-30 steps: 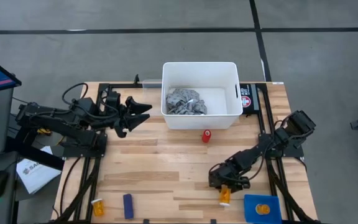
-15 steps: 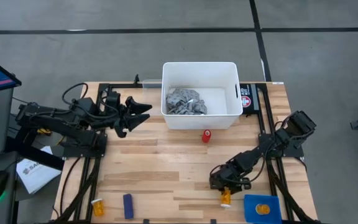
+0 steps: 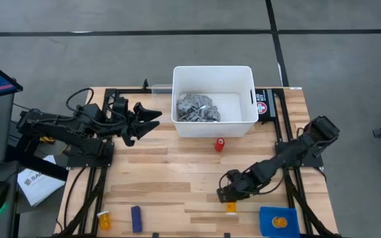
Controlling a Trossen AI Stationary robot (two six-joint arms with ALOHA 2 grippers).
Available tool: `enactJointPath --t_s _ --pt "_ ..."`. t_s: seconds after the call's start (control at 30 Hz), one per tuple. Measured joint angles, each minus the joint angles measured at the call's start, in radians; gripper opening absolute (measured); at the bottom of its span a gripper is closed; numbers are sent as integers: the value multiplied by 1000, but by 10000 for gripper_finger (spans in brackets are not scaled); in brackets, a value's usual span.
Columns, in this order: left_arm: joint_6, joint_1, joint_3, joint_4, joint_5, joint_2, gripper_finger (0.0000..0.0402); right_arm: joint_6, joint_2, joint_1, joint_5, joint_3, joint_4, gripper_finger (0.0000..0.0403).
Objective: Pick & Place Medicine items
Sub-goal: Put the right orange pill bottle into the blue bin
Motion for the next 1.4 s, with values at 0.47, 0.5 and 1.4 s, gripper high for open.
enactJointPath --t_s 0.47,0.5,1.4 --pt "32 -38 0 2 -62 1 265 -489 -269 234 224 90 -213 173" --pt "40 -45 0 13 -90 1 265 -508 -281 261 227 90 -238 173" --pt "67 -192 1 588 -498 306 265 -220 -75 821 717 88 -490 175"
